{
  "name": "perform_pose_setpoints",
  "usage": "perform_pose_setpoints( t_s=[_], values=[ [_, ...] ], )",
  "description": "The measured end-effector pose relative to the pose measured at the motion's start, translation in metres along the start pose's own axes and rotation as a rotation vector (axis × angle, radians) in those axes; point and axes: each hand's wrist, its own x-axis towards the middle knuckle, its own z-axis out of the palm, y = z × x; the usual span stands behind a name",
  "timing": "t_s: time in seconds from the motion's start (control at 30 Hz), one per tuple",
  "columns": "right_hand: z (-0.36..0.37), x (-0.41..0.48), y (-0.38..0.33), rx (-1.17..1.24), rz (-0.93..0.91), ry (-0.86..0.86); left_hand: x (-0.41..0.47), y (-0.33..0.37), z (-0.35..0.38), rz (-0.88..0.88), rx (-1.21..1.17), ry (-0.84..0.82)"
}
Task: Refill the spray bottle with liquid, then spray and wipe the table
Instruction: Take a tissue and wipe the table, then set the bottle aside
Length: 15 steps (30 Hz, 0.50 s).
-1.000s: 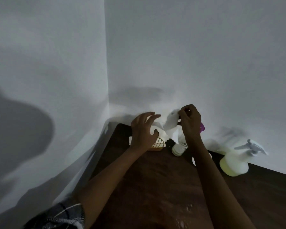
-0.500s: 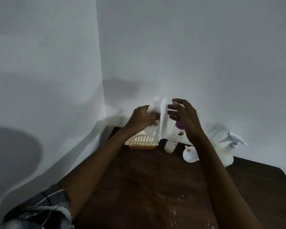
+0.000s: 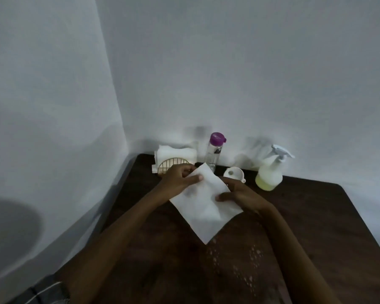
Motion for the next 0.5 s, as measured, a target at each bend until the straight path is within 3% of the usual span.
perform_pose_setpoints(
  t_s=[0.07, 0.27, 0.5],
  values=[
    [0.000, -0.015, 0.013, 0.075, 0.011, -0.059, -0.018, -0.008, 0.011, -0.066, -0.041, -0.071],
    [0.000, -0.054, 0.042, 0.269, 0.098, -0.214, -0.061, -0.017, 0.043, -0.356, -0.239, -0.547],
    [-0.012, -0.087, 0.078, 0.334, 0.185, -0.157, -0.083, -0.029, 0.080, -0.454, -0.275, -0.476]
  ],
)
